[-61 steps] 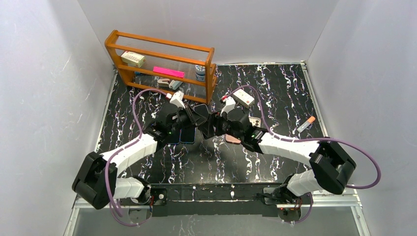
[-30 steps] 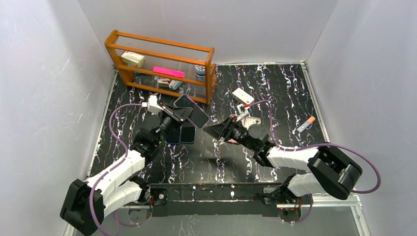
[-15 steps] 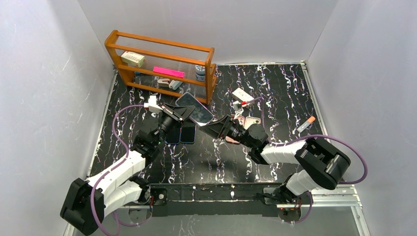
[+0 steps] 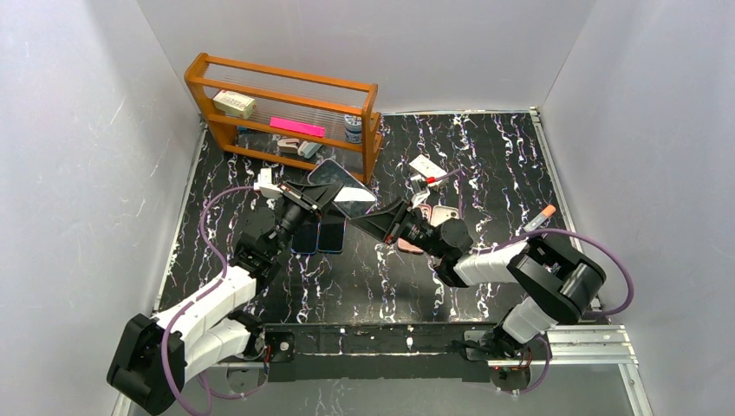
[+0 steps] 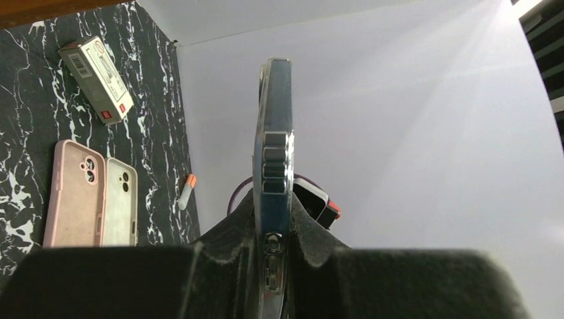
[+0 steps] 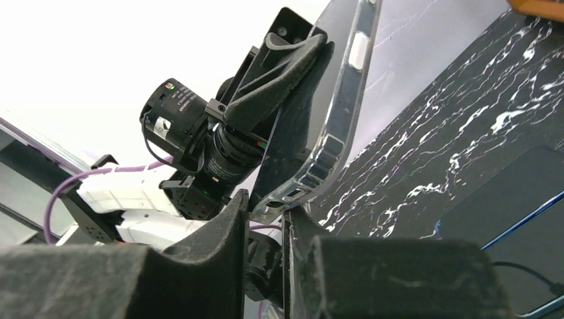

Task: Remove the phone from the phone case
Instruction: Remove the phone case from the phone.

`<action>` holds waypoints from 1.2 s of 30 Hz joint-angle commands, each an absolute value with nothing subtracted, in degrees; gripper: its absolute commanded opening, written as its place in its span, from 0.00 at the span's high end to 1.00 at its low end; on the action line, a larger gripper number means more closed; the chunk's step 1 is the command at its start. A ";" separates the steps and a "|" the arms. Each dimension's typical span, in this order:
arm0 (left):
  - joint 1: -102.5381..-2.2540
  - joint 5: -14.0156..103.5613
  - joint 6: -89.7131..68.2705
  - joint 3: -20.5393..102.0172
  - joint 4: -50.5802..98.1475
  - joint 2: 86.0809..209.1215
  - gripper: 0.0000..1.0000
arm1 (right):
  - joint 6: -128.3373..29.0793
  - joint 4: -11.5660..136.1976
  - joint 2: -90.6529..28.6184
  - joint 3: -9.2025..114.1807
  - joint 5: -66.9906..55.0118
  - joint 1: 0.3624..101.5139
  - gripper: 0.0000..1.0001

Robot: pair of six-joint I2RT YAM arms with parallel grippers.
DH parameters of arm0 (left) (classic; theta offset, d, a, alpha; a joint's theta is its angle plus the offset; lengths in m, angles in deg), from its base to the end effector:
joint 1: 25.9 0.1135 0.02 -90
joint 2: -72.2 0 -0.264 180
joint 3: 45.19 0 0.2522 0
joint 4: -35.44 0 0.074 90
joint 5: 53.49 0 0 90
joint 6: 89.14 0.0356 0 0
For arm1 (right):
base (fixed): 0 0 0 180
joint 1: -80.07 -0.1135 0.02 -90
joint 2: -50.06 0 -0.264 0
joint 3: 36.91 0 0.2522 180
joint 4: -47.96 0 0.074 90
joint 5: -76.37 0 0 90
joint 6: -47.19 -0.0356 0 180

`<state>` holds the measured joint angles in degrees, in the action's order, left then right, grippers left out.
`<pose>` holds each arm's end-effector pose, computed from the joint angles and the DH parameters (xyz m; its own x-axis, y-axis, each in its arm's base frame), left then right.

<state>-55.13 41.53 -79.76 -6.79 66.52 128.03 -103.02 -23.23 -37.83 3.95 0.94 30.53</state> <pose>0.1893 -0.1095 0.2822 -0.5196 -0.8355 -0.1788 0.2946 0.0212 -0.9554 0.1756 0.2197 0.2372 -0.6364 0.5482 -0.5427 -0.6703 -0.0450 0.7407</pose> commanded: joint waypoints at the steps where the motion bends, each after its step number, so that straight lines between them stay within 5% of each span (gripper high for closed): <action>1: -55.16 44.28 -83.72 -6.76 68.17 129.11 1.00 | -91.39 -28.78 -39.41 6.34 6.52 30.73 0.93; 3: -55.16 45.56 -84.88 -6.44 68.09 130.22 1.00 | -87.01 -28.14 -39.73 6.39 8.35 30.97 0.99; 21: -54.11 51.67 -78.80 -2.51 64.35 131.45 1.00 | -57.70 -7.35 -36.42 12.03 23.09 37.37 0.99; 27: -50.33 57.80 -62.82 4.54 52.81 130.77 1.00 | -57.28 2.81 -31.41 9.82 28.18 41.61 0.56; 36: -49.45 70.49 -37.81 15.62 35.50 132.78 1.00 | -51.32 17.64 -23.94 9.48 35.48 44.19 0.41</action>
